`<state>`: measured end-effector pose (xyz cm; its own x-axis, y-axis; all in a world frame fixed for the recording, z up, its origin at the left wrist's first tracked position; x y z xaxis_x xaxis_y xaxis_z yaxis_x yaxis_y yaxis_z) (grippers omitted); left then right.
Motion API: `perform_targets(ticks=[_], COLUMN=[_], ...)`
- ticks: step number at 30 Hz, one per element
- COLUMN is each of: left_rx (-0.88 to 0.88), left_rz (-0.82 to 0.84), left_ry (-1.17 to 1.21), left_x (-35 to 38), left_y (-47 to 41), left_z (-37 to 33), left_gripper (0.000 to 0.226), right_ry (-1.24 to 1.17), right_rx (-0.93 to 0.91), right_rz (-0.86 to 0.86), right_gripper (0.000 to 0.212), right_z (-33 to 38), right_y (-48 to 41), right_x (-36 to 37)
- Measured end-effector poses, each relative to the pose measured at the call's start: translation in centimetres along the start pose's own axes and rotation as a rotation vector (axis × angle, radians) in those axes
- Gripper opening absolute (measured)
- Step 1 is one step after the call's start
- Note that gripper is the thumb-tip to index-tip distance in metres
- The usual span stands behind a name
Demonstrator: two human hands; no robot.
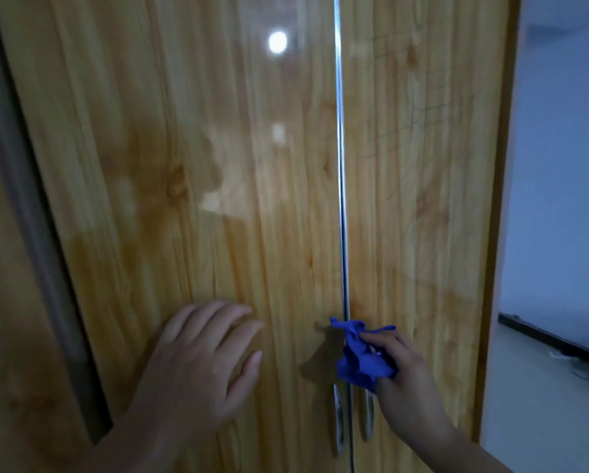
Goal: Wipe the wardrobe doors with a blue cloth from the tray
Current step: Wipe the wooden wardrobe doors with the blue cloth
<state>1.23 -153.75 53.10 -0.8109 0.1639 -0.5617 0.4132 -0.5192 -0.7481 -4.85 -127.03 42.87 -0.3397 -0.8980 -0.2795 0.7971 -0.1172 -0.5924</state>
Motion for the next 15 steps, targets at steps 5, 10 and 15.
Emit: perform_targets(ticks=[5,10,15], left_rx=[0.013,-0.010,-0.080], left_rz=[0.007,-0.046,-0.112], left_ry=[-0.047,-0.076,-0.150], left_x=[2.5,3.7,2.0], left_y=[-5.8,-12.2,-19.1], left_z=[-4.6,-8.1,-8.9], left_gripper=[0.033,0.030,0.036], right_ry=[-0.150,-0.308,-0.368], right_rx=[0.045,0.059,-0.079], right_rz=[-0.003,0.028,0.006], right_gripper=[0.075,0.070,0.045], right_z=[-1.0,0.1,4.6], right_y=[-5.0,-11.4,-18.6], right_x=[-4.9,-10.8,-16.5])
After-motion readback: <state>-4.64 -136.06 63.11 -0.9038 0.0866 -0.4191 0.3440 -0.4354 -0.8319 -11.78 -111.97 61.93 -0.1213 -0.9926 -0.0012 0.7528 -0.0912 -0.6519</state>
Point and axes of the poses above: each hand's wrist, its own y-axis away from the middle knuckle, its own x-axis out of the palm, z = x × y, the point moved 7 cm from there along -y, towards the middle knuckle
